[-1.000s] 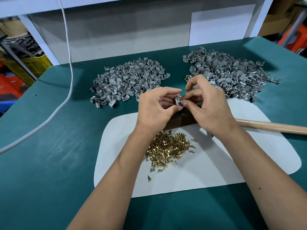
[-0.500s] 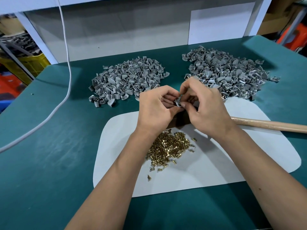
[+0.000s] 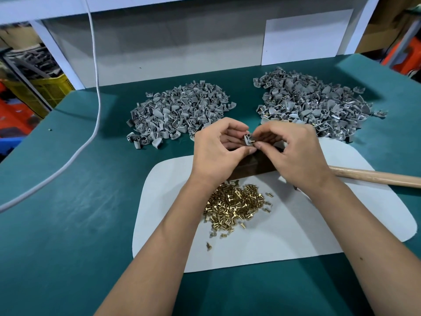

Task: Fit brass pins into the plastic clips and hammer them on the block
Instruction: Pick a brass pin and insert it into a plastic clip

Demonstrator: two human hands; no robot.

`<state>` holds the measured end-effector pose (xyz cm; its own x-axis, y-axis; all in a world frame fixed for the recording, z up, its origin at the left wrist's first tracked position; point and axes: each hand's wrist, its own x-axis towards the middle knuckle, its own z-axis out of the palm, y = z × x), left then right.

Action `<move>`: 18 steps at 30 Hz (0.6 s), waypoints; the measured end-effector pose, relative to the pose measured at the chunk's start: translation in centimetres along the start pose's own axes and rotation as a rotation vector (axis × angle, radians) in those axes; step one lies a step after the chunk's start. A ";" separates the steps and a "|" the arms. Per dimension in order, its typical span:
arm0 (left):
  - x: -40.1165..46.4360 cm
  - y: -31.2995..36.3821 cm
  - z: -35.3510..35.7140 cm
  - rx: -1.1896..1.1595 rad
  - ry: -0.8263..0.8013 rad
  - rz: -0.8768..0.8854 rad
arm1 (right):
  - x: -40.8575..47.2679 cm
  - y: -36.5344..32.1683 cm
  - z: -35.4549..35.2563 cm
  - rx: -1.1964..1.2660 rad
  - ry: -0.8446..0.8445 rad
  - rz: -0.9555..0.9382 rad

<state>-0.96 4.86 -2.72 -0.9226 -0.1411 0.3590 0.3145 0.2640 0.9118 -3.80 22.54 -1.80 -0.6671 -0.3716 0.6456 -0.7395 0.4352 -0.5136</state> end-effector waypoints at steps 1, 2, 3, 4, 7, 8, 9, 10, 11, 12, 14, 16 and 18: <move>0.0 0.0 0.1 -0.014 -0.008 -0.005 | 0.0 0.0 -0.1 -0.027 0.010 -0.029; 0.0 0.0 0.1 -0.030 -0.015 -0.013 | 0.1 0.1 -0.1 -0.046 0.016 -0.057; -0.1 0.0 0.0 -0.048 -0.020 -0.021 | 0.1 0.2 -0.2 -0.059 0.019 -0.084; 0.0 0.1 0.0 -0.066 -0.021 -0.027 | 0.2 0.2 -0.3 -0.073 0.022 -0.105; -0.1 0.2 0.0 -0.098 0.003 -0.025 | 0.3 0.1 -0.2 -0.137 0.066 -0.111; -0.1 0.3 0.1 -0.101 0.008 -0.019 | 0.2 0.0 -0.1 -0.145 0.085 -0.090; -0.2 0.3 0.1 -0.106 0.009 -0.012 | 0.2 -0.1 0.0 -0.141 0.102 -0.061; -0.2 0.3 0.2 -0.111 0.009 -0.004 | 0.1 -0.2 0.0 -0.129 0.116 -0.032; -0.2 0.4 0.4 -0.112 0.012 0.005 | 0.1 -0.2 0.1 -0.116 0.127 -0.008; -0.3 0.3 0.5 -0.109 0.016 0.015 | 0.1 -0.3 0.1 -0.103 0.135 0.012; -0.3 0.3 0.8 -0.107 0.025 0.031 | 0.1 -0.4 0.3 -0.083 0.144 0.047; -0.4 0.4 1.0 -0.121 0.038 0.029 | 0.0 -0.6 0.4 -0.078 0.150 0.071; -0.3 0.4 1.2 -0.141 0.042 0.018 | 0.0 -0.7 0.4 -0.089 0.159 0.084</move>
<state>-0.77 6.12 -2.67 -0.9072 -0.1785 0.3809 0.3618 0.1306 0.9231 -3.30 21.89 -1.69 -0.6984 -0.2001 0.6871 -0.6661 0.5328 -0.5219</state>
